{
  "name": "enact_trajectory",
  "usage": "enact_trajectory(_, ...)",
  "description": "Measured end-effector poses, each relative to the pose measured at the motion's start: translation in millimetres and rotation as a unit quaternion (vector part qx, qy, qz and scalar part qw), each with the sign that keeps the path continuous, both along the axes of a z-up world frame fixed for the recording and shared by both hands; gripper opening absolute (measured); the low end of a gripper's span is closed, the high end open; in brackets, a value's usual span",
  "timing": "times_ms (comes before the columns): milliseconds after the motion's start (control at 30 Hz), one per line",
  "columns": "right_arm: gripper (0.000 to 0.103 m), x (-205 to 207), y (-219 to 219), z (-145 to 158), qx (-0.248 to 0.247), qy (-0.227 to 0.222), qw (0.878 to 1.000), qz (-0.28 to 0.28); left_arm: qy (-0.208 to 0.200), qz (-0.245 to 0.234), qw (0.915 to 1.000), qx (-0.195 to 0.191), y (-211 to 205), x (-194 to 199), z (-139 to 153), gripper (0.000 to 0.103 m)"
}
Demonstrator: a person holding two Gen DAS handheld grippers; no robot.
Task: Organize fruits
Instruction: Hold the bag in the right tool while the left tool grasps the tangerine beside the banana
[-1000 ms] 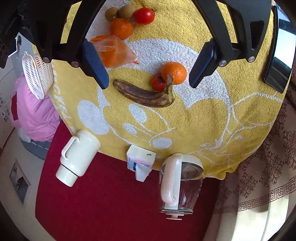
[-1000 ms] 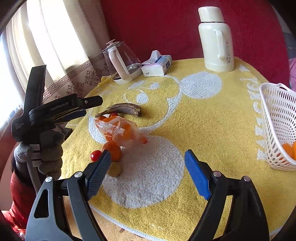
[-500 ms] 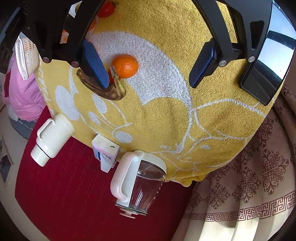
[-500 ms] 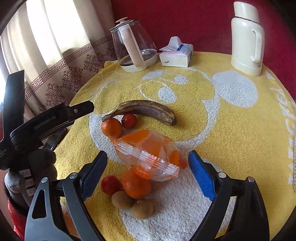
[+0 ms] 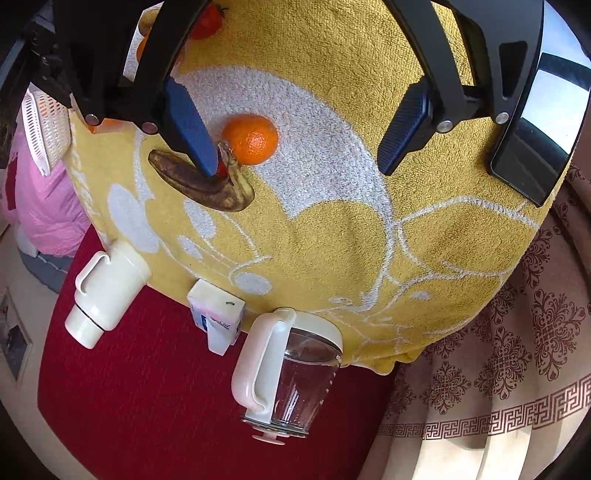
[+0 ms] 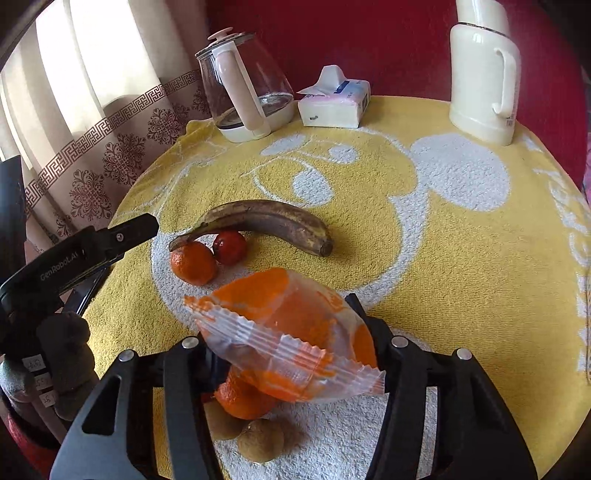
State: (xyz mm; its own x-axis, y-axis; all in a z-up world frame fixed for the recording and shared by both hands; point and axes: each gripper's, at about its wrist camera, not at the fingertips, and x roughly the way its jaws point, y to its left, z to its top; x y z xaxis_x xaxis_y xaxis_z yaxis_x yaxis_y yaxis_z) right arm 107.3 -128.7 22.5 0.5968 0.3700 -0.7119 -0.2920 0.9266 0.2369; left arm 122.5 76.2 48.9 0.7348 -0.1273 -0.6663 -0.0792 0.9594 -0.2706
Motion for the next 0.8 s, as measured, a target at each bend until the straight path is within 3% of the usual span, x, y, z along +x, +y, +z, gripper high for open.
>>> enact_trajectory(200, 0.056, -10, -29, 12, 0.026, -0.015, 0.999, -0.024, -0.017, -0.063, 0.9968, 0.046, -32, -5, 0, 0.087)
enact_trajectory(300, 0.057, -12, -40, 12, 0.04, -0.014, 0.999, -0.034, -0.008, -0.08, 0.9945, 0.067, -44, -3, -8, 0.074)
enact_trajectory(400, 0.057, -11, -46, 9, 0.047, -0.008, 0.998, -0.04, 0.016, -0.083, 0.9941, 0.068, -46, 6, -21, 0.059)
enact_trajectory(600, 0.057, -11, -41, 1, 0.047, -0.001, 0.998, -0.035, 0.038, -0.085, 0.9942, 0.055, -44, 17, -30, 0.041)
enact_trajectory(800, 0.057, -14, -35, -4, 0.038, -0.003, 0.999, -0.028, 0.027, -0.084, 0.9941, 0.063, -44, 10, -27, 0.041)
